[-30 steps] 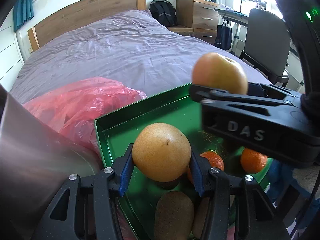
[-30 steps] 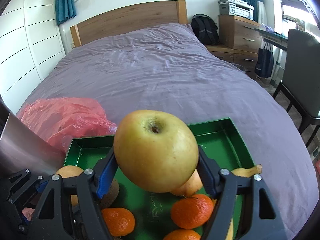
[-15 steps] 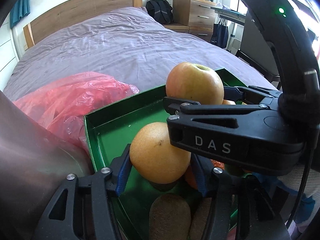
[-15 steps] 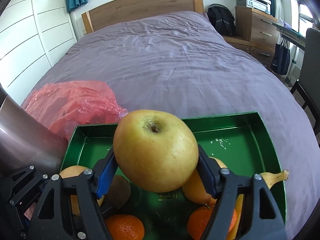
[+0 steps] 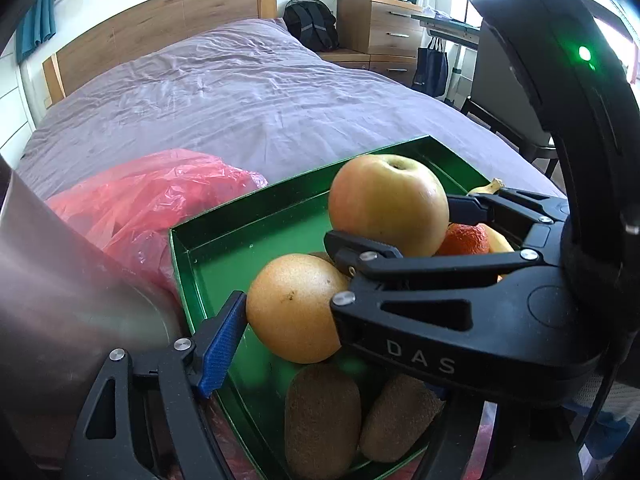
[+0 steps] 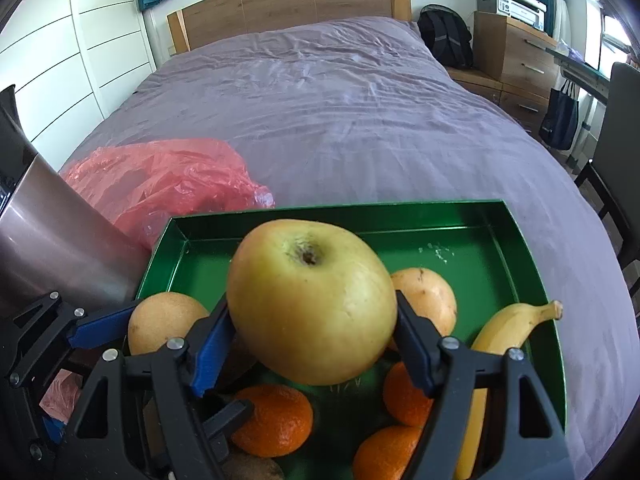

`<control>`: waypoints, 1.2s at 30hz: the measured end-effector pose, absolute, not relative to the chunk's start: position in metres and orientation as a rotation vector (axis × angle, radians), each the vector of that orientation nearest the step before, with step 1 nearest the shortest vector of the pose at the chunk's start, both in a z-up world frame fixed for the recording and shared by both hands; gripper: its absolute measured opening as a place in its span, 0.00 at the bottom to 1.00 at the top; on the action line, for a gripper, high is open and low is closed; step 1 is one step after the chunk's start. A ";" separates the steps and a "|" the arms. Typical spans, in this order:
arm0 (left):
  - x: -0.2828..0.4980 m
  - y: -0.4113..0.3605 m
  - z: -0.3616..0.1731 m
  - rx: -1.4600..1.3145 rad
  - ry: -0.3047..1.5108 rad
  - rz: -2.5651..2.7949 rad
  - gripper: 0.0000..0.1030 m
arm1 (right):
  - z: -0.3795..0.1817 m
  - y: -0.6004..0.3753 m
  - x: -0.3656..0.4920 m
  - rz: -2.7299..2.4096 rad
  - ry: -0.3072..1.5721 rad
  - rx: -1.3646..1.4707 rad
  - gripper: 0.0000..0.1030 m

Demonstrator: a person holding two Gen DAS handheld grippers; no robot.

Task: Organize fruits
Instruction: 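Lower and open both tools to set the fruits in the tray, then withdraw both open tools from the green tray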

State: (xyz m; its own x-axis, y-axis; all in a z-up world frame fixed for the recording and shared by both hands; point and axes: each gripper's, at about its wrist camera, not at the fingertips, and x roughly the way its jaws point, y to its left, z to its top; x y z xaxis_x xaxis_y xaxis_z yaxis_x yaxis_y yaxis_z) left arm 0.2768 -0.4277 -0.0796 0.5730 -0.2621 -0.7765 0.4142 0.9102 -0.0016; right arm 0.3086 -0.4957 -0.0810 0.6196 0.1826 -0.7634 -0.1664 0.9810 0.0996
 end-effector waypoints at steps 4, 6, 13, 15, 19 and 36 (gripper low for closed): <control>0.270 -0.429 -0.077 0.202 0.882 -0.417 0.75 | -0.084 -0.499 0.301 0.185 0.914 0.043 1.00; 0.265 -0.429 -0.076 0.208 0.886 -0.421 0.78 | -0.082 -0.504 0.296 0.182 0.917 0.076 1.00; 0.246 -0.422 -0.062 0.196 0.892 -0.437 0.79 | -0.052 -0.506 0.278 0.154 0.905 0.088 1.00; 0.237 -0.417 -0.053 0.179 0.889 -0.448 0.79 | -0.038 -0.506 0.269 0.142 0.887 0.081 1.00; 0.216 -0.407 -0.035 0.151 0.873 -0.475 0.80 | -0.010 -0.506 0.242 0.115 0.849 0.074 1.00; 0.095 -0.289 0.003 0.129 0.803 -0.425 0.94 | 0.032 -0.447 0.102 0.066 0.767 0.033 1.00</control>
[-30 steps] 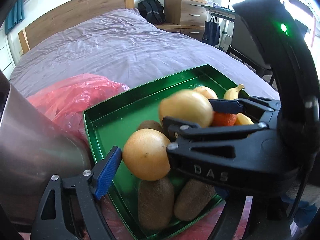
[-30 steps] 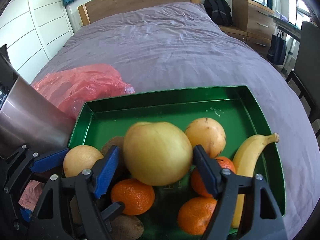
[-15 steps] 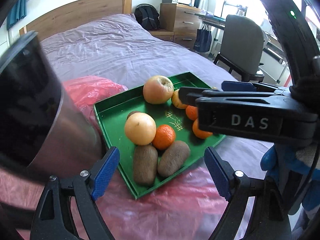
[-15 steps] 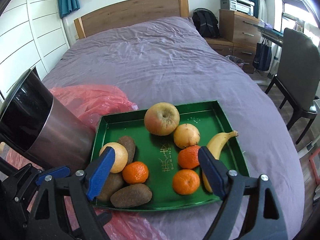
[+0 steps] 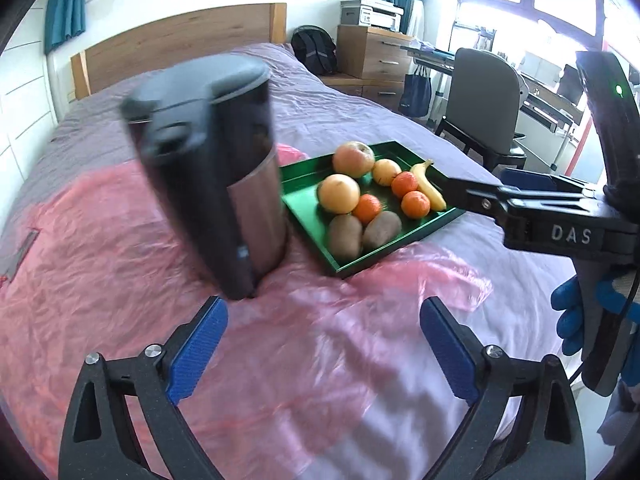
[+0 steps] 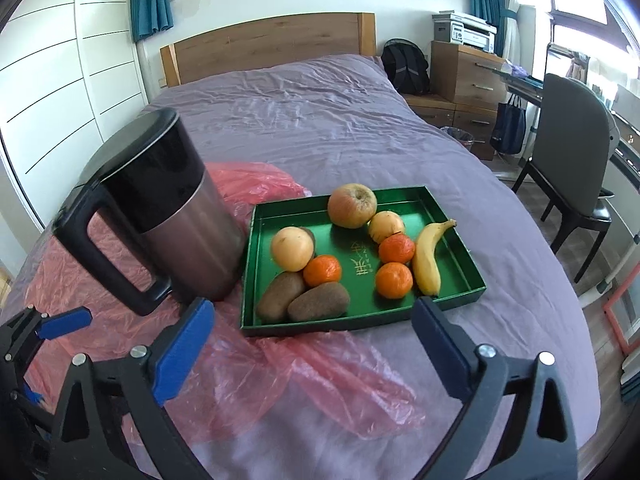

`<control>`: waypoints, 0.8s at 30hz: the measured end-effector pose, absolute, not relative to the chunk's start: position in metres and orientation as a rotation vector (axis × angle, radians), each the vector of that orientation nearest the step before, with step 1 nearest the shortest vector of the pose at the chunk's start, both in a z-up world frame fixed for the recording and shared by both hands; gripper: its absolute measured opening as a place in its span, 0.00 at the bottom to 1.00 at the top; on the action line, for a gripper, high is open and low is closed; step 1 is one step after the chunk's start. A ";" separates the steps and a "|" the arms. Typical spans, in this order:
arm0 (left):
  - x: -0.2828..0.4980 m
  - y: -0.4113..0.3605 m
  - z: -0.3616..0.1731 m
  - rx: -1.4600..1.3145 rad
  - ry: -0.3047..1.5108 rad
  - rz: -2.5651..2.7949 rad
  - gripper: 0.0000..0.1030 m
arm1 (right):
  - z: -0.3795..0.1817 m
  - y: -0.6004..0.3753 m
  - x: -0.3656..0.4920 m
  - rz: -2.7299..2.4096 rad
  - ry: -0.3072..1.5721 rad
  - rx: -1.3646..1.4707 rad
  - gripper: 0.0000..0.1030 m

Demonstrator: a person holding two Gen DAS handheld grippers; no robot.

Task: Organize fruits
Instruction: 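Withdraw both open tools from the green tray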

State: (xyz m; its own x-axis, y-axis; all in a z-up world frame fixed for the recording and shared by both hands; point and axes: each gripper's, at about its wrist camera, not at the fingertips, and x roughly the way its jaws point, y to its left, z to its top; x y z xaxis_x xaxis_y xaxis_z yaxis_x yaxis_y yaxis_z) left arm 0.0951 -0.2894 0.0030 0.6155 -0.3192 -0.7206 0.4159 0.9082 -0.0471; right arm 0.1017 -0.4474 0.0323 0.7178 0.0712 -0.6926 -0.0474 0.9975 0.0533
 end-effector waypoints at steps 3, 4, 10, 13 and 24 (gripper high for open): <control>0.076 -0.255 0.007 0.119 0.785 -0.399 0.95 | 0.035 -0.427 0.077 0.072 0.747 0.038 1.00; 0.071 -0.244 0.008 0.112 0.784 -0.386 0.95 | 0.035 -0.421 0.072 0.076 0.746 0.040 1.00; 0.038 -0.178 0.006 0.094 0.763 -0.291 0.96 | 0.038 -0.378 0.033 0.087 0.719 0.021 1.00; 0.028 -0.153 0.004 0.070 0.758 -0.256 0.96 | 0.038 -0.362 0.019 0.087 0.708 0.001 1.00; -0.007 -0.110 0.002 0.064 0.710 -0.161 0.96 | 0.041 -0.319 -0.024 0.101 0.664 -0.047 1.00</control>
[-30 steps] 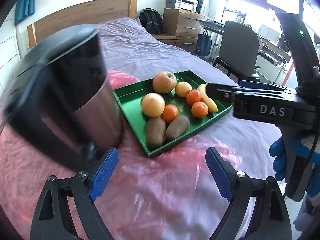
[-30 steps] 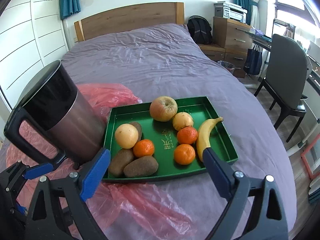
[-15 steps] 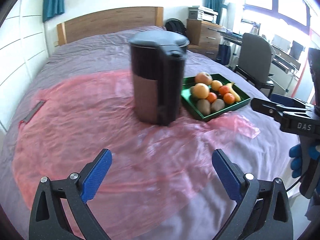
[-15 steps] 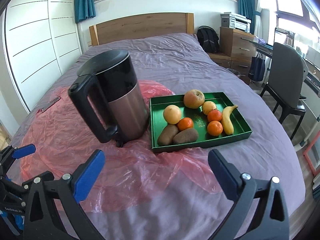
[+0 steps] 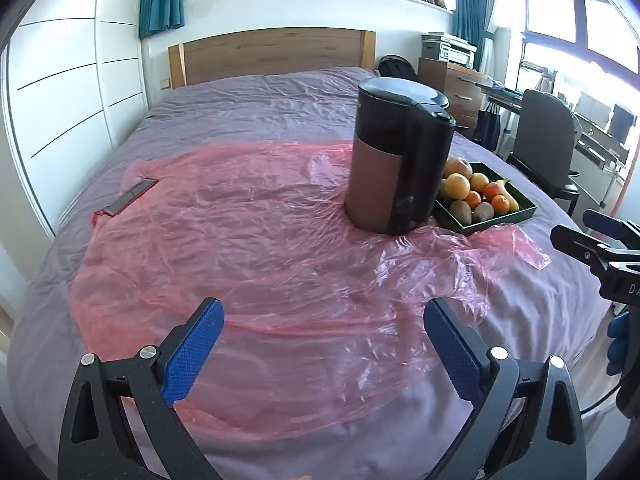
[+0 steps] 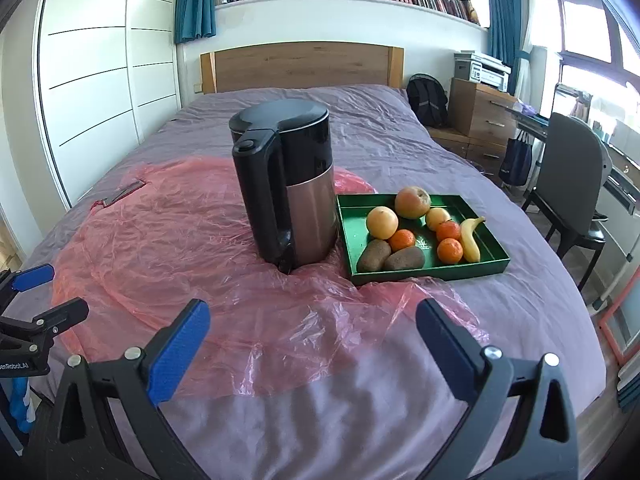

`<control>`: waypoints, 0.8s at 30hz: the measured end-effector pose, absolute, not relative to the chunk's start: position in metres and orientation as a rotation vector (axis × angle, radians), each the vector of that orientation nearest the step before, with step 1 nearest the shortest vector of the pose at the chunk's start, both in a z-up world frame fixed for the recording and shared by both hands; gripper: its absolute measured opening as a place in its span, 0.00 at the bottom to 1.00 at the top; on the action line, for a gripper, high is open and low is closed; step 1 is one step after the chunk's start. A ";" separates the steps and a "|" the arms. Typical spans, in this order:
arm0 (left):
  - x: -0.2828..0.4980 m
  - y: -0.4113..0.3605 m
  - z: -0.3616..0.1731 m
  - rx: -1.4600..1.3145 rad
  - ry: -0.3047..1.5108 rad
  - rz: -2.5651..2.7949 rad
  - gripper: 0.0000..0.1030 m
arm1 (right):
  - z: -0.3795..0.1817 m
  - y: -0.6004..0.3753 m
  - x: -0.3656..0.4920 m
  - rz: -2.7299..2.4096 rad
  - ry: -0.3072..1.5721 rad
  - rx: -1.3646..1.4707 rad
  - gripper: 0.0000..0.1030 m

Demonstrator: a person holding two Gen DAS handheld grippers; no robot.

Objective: Organize fruits

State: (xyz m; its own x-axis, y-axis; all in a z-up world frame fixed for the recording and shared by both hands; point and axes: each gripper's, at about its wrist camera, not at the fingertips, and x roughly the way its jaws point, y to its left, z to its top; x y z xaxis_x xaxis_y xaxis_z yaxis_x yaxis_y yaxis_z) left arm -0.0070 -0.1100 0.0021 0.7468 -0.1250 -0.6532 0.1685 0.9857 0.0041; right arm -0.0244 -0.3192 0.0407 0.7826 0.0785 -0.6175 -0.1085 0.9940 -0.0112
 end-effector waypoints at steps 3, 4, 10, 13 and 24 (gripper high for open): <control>-0.012 -0.101 0.003 0.055 0.699 -0.132 0.96 | 0.041 -0.310 -0.030 0.111 0.661 -0.078 1.00; -0.012 -0.098 0.003 0.052 0.700 -0.122 0.96 | 0.040 -0.309 -0.030 0.112 0.660 -0.083 1.00; -0.013 -0.088 0.005 0.045 0.682 -0.120 0.96 | 0.038 -0.310 -0.029 0.111 0.659 -0.086 1.00; -0.012 -0.090 0.007 0.048 0.665 -0.121 0.96 | 0.038 -0.317 -0.027 0.099 0.659 -0.081 1.00; 0.000 -0.105 0.006 0.046 0.675 -0.125 0.96 | 0.036 -0.353 -0.022 0.040 0.643 -0.066 1.00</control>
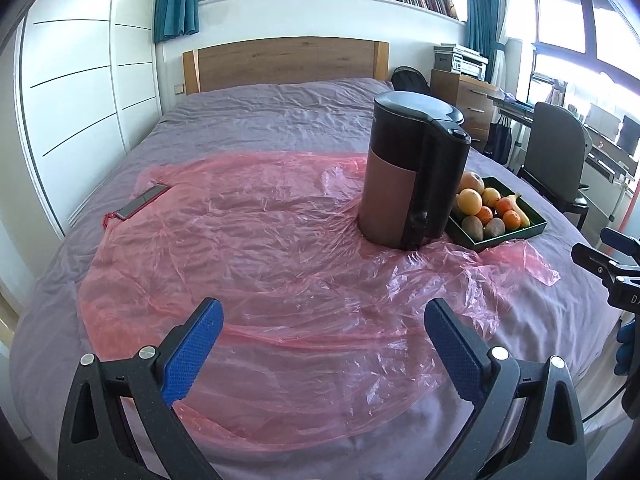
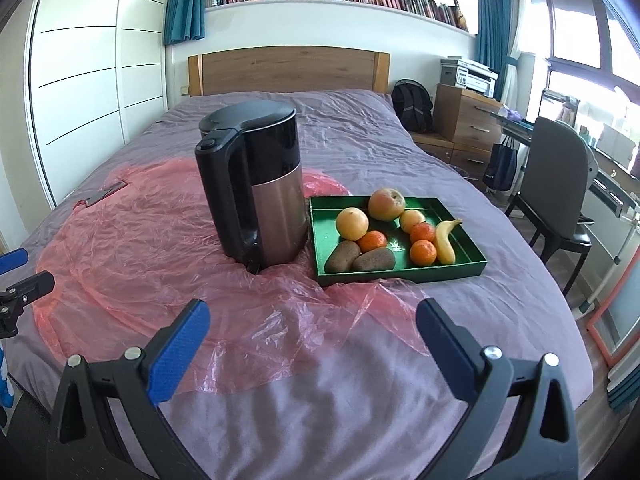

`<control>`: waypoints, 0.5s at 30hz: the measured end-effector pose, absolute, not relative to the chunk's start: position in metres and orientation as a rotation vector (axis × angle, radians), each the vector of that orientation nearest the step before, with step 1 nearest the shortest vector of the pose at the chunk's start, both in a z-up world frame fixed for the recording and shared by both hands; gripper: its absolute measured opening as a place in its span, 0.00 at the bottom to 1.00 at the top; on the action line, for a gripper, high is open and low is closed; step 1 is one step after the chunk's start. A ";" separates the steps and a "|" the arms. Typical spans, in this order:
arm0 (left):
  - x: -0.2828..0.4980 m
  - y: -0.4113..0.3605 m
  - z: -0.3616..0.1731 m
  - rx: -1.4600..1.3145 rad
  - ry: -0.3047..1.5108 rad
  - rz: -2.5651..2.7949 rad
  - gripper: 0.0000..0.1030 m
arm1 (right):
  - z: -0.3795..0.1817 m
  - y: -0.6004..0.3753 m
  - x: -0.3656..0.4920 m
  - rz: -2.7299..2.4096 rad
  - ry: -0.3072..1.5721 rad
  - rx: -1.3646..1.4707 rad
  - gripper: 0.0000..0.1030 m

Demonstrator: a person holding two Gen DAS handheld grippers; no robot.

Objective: Organize fruits

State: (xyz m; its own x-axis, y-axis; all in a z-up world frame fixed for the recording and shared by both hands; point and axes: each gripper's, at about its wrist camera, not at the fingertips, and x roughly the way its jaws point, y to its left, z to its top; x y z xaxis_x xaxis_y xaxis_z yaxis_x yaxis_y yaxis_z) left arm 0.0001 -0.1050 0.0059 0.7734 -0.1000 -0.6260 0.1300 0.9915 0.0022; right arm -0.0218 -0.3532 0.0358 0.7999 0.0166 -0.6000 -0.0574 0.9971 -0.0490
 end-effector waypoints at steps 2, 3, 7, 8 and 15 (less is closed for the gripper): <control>0.003 -0.110 0.005 0.052 0.682 -0.129 0.96 | 0.036 -0.361 -0.021 0.030 0.639 -0.061 1.00; 0.004 -0.113 0.005 0.058 0.684 -0.130 0.96 | 0.036 -0.364 -0.021 0.027 0.638 -0.058 1.00; 0.008 -0.122 0.004 0.075 0.688 -0.136 0.96 | 0.033 -0.377 -0.020 0.013 0.637 -0.050 1.00; 0.010 -0.125 0.003 0.078 0.690 -0.138 0.96 | 0.033 -0.380 -0.020 0.009 0.636 -0.047 1.00; 0.018 -0.133 0.000 0.076 0.710 -0.122 0.96 | 0.028 -0.401 -0.015 -0.008 0.643 -0.031 1.00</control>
State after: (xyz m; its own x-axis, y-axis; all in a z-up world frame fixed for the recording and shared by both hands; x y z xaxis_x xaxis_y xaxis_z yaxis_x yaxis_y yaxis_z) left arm 0.0180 -0.1332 -0.0001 0.7516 -0.0861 -0.6540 0.1375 0.9901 0.0277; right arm -0.0155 -0.4010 0.0282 0.8003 -0.0168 -0.5994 -0.0026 0.9995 -0.0315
